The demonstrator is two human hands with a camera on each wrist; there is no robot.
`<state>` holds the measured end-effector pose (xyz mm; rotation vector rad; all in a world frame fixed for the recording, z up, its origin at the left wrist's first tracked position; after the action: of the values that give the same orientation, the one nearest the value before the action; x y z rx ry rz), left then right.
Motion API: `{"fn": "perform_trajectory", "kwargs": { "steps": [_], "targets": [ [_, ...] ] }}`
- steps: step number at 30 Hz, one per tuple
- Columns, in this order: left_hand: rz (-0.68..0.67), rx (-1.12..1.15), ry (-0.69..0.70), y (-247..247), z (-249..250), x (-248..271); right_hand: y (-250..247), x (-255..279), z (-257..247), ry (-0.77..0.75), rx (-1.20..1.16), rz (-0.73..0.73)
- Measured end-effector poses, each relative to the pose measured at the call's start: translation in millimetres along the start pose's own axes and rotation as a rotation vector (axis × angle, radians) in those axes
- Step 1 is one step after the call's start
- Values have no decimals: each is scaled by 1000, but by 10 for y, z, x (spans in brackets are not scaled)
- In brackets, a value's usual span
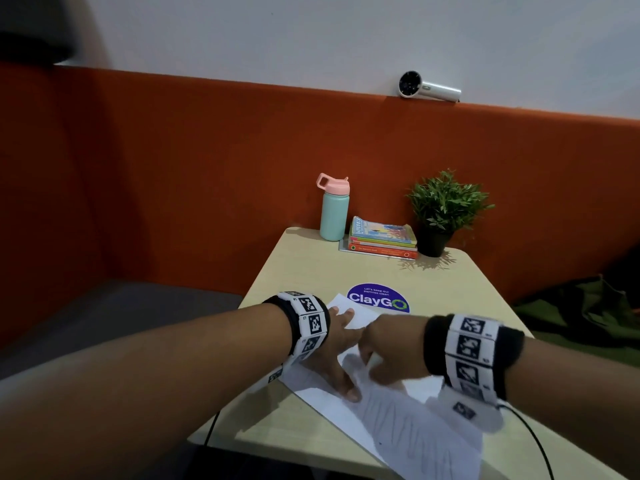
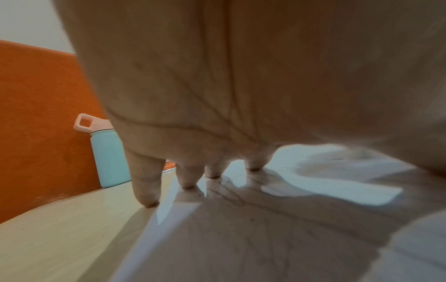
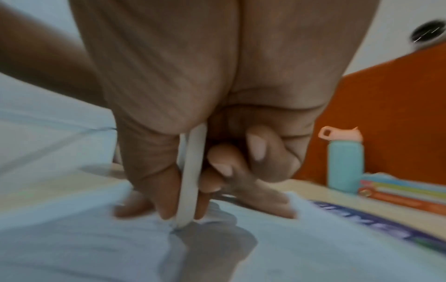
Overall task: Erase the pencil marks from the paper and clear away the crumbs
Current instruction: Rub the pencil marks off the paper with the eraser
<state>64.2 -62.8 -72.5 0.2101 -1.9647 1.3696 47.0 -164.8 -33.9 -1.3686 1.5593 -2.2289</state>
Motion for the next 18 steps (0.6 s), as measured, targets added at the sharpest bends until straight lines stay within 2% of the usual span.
{"fn": "perform_trajectory", "kwargs": {
  "steps": [2, 5, 7, 12, 16, 18],
  "targets": [
    [5, 6, 3, 1, 4, 2, 38, 26, -99, -32, 6, -36],
    [-3, -6, 5, 12, -29, -28, -197, -42, 241, 83, 20, 46],
    [-2, -3, -4, 20, -48, -35, -231, -91, 321, 101, 33, 73],
    [17, 15, 10, -1, -1, 12, 8, 12, -119, -31, 39, -49],
    [2, 3, 0, 18, -38, -22, -254, -98, 287, 108, 49, 62],
    [2, 0, -5, 1, -41, -10, -226, -122, 235, 107, 50, 73]
  ]
}}
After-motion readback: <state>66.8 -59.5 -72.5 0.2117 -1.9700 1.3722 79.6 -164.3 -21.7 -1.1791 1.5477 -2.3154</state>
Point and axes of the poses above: each hand's wrist, its own x-axis away from the middle knuckle, its own y-axis out of the palm, z = x × y, the point moved 6 cm from there along -x, towards the middle knuckle, and after that the axes turned 12 degrees about -z, right-handed, at the moved point
